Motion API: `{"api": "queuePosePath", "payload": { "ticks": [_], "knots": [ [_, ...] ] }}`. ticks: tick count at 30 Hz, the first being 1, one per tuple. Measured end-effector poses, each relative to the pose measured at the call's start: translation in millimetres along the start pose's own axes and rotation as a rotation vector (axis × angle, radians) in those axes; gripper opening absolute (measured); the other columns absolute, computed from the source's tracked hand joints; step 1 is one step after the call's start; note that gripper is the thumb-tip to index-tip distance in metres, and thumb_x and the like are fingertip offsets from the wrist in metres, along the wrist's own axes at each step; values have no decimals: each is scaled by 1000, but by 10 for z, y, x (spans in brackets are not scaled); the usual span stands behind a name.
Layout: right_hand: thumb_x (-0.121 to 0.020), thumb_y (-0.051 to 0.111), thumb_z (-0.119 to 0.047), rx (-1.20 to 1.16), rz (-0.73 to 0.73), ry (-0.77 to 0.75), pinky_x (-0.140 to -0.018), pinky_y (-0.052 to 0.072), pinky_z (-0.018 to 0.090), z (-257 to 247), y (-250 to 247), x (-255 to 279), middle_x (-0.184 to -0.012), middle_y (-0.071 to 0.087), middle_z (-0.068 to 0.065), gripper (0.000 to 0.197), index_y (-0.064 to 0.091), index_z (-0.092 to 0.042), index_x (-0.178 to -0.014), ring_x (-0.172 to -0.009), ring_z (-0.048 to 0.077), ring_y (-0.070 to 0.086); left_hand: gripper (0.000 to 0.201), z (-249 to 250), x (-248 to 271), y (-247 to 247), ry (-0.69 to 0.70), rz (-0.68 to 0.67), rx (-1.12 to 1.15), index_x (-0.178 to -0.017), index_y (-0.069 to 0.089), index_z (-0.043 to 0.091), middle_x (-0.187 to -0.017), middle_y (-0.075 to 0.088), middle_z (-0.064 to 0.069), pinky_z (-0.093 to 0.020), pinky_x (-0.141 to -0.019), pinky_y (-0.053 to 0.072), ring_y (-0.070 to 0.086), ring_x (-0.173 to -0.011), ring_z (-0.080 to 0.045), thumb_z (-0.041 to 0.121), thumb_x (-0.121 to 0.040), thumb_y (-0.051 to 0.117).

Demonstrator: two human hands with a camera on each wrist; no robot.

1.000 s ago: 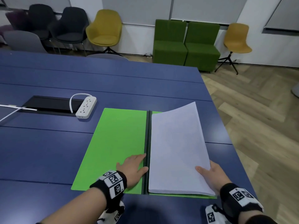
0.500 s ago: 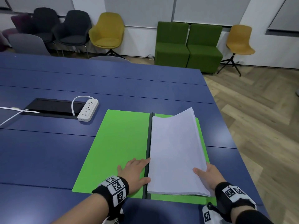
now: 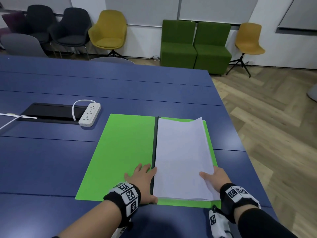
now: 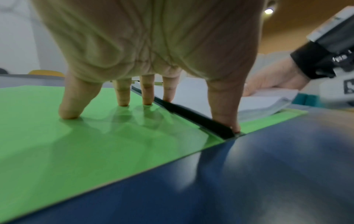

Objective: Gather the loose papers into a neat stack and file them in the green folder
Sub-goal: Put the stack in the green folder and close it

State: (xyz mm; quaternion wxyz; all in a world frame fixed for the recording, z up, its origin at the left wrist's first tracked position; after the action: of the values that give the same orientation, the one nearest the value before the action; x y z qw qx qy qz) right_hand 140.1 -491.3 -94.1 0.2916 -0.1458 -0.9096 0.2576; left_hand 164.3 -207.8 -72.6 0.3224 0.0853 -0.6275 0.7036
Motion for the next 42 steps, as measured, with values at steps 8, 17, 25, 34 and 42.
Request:
{"api": "queuePosePath", "payload": {
  "ticks": [8, 17, 25, 34, 42],
  "knots": [
    [-85, 63, -35, 322, 156, 55, -70, 39, 31, -41, -178, 165, -88, 57, 7, 31, 50, -6, -89, -92, 30, 56, 112, -7, 0, 3, 2, 3, -10, -150, 4, 35, -161, 4, 7, -70, -110, 17, 0, -150, -23, 54, -64, 74],
    [-88, 58, -27, 361, 89, 179, -70, 39, 29, 18, -281, 239, -83, 53, 10, 29, 54, 0, -95, -88, 31, 54, 109, -1006, 348, -277, -387, 378, 499, -148, 22, 11, -150, 34, -18, -43, -113, 31, 36, -137, -34, 60, -65, 73],
    [-83, 61, -21, 298, 81, 225, -62, 40, 28, 37, -372, 232, -64, 53, 9, 26, 52, -2, -69, -77, 32, 57, 72, -1863, 515, -154, -801, 201, 770, -130, 45, -11, -137, 50, -29, -42, -99, 43, 50, -122, -42, 33, -80, 72],
    [-83, 58, -22, 384, 53, 168, -68, 41, 27, -56, -368, 268, -73, 52, 7, 19, 47, -8, -74, -75, 27, 51, 5, -1698, 892, -749, -524, 378, 895, -81, 58, -2, -78, 60, -20, -29, -56, 37, 55, -67, -28, -4, -86, 58],
    [-83, 56, -16, 416, 58, 67, -71, 40, 27, -109, -280, 314, -90, 57, 8, 11, 48, -9, -85, -86, 27, 53, 40, -684, 1377, -1348, 9, 338, 1118, -100, 52, 14, -94, 61, -6, -20, -45, 50, 59, -63, -15, -2, -67, 66]
  ]
}}
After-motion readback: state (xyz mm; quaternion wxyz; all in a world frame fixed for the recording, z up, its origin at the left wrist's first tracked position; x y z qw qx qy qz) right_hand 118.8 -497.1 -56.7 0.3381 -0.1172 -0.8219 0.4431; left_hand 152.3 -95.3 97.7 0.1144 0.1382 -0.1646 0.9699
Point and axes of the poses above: each hand's wrist, its own x-axis away from the middle knuckle, its own y-axis out of the palm, z = x × y, the point moved 5 cm from there along -x, towards the middle knuckle
